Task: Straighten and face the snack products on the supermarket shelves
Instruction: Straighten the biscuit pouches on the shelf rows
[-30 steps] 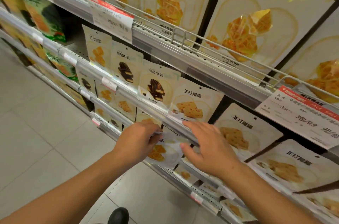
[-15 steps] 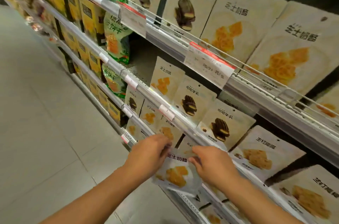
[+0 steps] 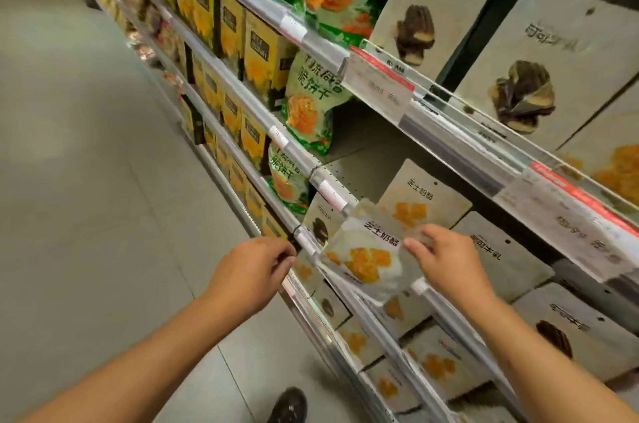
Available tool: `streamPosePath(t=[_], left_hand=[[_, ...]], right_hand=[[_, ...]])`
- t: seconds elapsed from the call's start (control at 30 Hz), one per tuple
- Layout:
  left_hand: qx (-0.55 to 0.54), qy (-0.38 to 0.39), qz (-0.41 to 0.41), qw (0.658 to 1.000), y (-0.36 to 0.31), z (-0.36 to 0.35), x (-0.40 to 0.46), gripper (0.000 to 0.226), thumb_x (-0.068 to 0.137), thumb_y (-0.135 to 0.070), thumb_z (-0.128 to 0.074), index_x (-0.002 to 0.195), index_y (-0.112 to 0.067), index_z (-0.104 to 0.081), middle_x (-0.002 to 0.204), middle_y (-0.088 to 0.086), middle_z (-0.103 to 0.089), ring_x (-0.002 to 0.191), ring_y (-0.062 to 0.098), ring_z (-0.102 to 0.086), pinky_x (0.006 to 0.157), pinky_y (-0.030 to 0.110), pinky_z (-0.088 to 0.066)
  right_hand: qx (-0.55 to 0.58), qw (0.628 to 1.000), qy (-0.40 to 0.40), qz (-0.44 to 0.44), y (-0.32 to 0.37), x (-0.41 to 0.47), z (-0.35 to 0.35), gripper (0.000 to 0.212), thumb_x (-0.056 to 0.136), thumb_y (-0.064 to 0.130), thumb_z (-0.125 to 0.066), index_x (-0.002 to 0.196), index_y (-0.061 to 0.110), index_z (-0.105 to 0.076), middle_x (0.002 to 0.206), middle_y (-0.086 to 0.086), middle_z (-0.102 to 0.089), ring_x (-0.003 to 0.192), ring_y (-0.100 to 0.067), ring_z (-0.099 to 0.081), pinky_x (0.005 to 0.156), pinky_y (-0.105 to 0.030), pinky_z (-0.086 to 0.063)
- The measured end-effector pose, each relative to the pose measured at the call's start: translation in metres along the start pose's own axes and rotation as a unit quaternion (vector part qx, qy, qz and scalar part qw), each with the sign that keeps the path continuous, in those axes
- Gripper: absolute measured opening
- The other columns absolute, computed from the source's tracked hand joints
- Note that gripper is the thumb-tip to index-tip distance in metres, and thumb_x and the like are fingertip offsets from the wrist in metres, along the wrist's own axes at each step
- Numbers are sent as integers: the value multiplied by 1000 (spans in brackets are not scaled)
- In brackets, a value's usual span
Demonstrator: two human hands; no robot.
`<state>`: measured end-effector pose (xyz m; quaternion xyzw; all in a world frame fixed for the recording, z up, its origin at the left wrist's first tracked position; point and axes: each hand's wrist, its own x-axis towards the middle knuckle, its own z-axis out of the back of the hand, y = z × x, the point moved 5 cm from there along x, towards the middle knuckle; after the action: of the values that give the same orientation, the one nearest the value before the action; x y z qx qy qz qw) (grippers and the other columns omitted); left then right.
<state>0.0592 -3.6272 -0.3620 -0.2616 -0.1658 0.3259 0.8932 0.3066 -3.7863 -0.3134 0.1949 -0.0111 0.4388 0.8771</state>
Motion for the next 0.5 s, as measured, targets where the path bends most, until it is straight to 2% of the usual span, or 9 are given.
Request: streamPosePath(t=[0.13,0.23,0.27,0.37,0.43,0.5], left_hand=[[-4,-6,-32,999,5,15,50,9,92,-31,-61,93,-28,-69,85,-14,-67,76,5,-55,71,33,-53],[7,-20,-40,999,7,27,95,11,93,-31,-58,95,-28,-68,84,-18,-61,75,2,-53,72,31,-53],[10,-30,-39,999,8,33,111,13,94,-32,-56,98,-27,-67,85,-18,-60,77,3,-54,74,30,-52],[14,-66,-40,997,7,49,155,25,95,-33,-52,113,-20,-64,101,-7,-64,94,11,-59,82,27,-47],[26,-85,-59,994,3,60,184,35,95,-33,-52,124,-15,-58,116,0,-61,109,17,-56,91,30,-43],[34,-106,-91,990,-7,72,211,43,95,-32,-52,132,-11,-52,127,6,-56,120,22,-50,101,35,-40]], right_hand=[[27,999,-39,9,10,59,-13,22,88,33,-67,93,12,-70,77,2,-68,74,-19,-61,65,-22,-38],[44,996,-68,29,19,100,-17,12,88,34,-66,84,24,-69,66,22,-56,62,0,-54,55,-7,-33],[51,995,-75,33,22,112,-18,10,88,36,-64,82,28,-67,64,24,-55,63,2,-55,52,-7,-32],[82,990,-107,36,27,142,-20,12,88,38,-62,86,28,-68,67,21,-58,63,0,-55,55,-10,-35],[79,989,-117,34,33,158,-25,12,90,36,-62,86,26,-68,65,21,-55,60,4,-51,55,-8,-31],[82,990,-112,34,38,169,-34,9,91,32,-62,84,26,-66,64,22,-54,61,7,-52,52,-7,-33]])
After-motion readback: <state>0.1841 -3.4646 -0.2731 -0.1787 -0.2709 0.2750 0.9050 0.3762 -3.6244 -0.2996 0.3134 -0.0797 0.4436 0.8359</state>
